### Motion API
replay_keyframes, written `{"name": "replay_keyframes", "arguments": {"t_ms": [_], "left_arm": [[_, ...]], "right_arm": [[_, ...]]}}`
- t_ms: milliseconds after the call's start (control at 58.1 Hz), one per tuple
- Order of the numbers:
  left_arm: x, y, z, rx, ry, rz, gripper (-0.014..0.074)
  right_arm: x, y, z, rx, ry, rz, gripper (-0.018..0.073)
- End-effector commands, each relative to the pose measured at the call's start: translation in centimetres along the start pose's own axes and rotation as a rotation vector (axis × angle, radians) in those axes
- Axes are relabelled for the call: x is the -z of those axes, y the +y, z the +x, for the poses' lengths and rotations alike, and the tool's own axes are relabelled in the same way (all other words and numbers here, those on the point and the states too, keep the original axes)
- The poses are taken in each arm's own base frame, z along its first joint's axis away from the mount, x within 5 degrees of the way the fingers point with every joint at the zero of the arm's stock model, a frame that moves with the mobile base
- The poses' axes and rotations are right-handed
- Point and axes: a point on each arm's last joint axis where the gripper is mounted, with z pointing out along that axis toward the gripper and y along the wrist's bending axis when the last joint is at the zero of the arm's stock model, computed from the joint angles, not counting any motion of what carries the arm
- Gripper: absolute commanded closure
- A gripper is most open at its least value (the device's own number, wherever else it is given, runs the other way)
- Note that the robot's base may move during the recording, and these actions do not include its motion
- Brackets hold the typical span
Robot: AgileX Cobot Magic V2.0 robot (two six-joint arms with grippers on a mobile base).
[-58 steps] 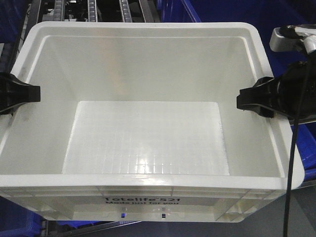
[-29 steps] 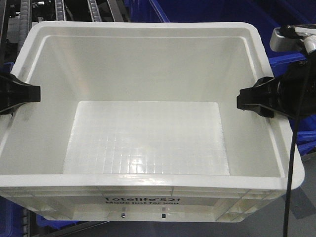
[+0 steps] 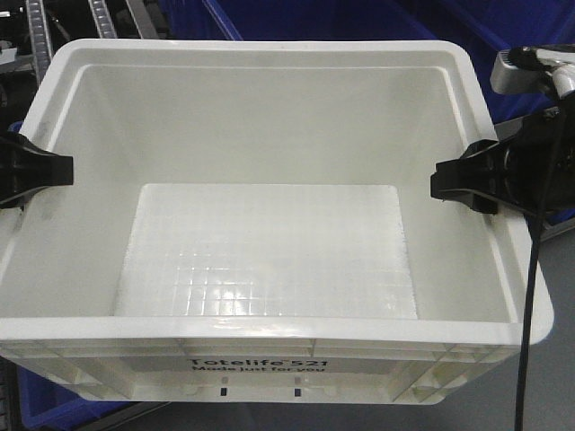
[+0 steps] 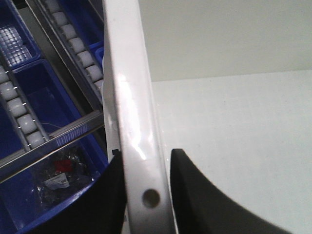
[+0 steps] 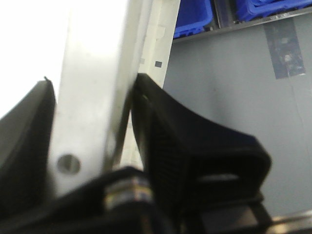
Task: Move bin from left to right shelf
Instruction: 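Hold the tote with both grippers while the base backs away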
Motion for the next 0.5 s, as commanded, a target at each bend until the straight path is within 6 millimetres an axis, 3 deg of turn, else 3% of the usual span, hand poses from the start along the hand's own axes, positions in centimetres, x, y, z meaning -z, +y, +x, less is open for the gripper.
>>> {"name": "replay_keyframes", "arguments": {"t_ms": [0, 482], "left_arm": [[1.88, -0.37, -1.96, -0.067, -0.182, 0.012, 0.0603], [1.88, -0.37, -1.96, -0.067, -0.182, 0.012, 0.0603]], "right_arm": [[2.20, 0.35, -1.76, 0.057, -0.179, 0.008, 0.0564], [2.20, 0.35, -1.76, 0.057, -0.179, 0.008, 0.0564]]}}
